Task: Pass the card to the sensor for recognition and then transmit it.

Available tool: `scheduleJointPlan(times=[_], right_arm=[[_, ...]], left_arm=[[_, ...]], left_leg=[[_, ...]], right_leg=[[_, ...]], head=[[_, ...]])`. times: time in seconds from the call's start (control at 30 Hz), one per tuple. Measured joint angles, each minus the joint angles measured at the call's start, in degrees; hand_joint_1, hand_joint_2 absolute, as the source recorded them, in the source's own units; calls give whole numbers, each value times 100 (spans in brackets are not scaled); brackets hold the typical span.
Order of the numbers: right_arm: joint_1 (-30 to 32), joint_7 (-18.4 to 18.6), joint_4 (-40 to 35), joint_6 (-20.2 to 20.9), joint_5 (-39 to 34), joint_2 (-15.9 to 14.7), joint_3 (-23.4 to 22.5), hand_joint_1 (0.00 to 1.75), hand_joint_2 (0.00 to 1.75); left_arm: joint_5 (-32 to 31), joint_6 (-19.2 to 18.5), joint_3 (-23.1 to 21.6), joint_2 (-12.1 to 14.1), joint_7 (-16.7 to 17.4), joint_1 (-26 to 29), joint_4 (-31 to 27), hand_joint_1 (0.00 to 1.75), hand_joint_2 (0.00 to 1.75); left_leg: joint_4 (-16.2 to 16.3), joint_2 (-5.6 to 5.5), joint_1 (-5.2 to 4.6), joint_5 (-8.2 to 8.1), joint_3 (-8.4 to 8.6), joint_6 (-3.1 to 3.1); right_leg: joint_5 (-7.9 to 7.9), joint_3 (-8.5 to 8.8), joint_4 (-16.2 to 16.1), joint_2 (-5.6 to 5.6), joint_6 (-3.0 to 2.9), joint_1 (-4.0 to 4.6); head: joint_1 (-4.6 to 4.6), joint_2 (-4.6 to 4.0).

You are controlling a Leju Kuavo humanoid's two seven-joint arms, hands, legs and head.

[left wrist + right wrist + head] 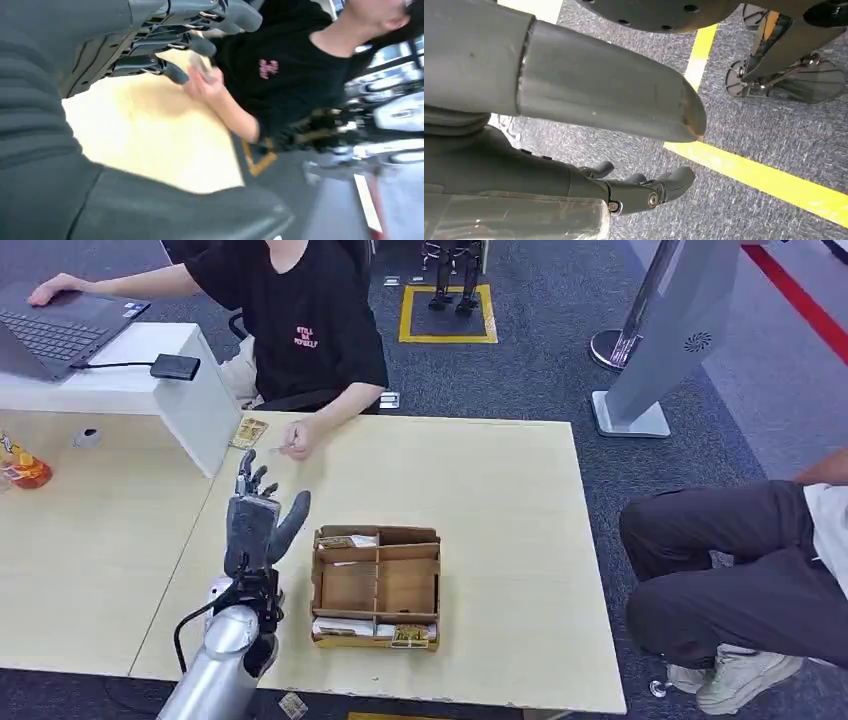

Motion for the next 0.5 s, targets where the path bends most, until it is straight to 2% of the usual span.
scheduleJointPlan(times=[0.13,0.3,0.43,0.5], right_arm=[[20,-11,0,-29,-37,0,-24,0,0],[26,-52,0,-39,-98,0,-72,0,0],[27,-61,0,-61,-171,0,-138,0,0],[27,-61,0,-61,-171,0,-138,0,0]], left_arm=[[933,-232,0,46,-212,398,-949,0,0],[1973,-879,-2,133,-402,810,-1890,0,0],[2099,-1018,-24,175,-498,1155,-2402,0,0],[2099,-1018,-24,175,-498,1155,-2402,0,0]], left_leg=[[0,0,0,0,1,0],[0,0,0,0,1,0],[0,1,0,-1,1,0],[0,1,0,-1,1,0]], right_leg=[[0,1,0,-1,0,0],[0,0,0,1,0,0],[-1,0,0,0,1,0],[-1,0,0,0,1,0]], head=[[0,0],[2,0],[0,0],[0,0]])
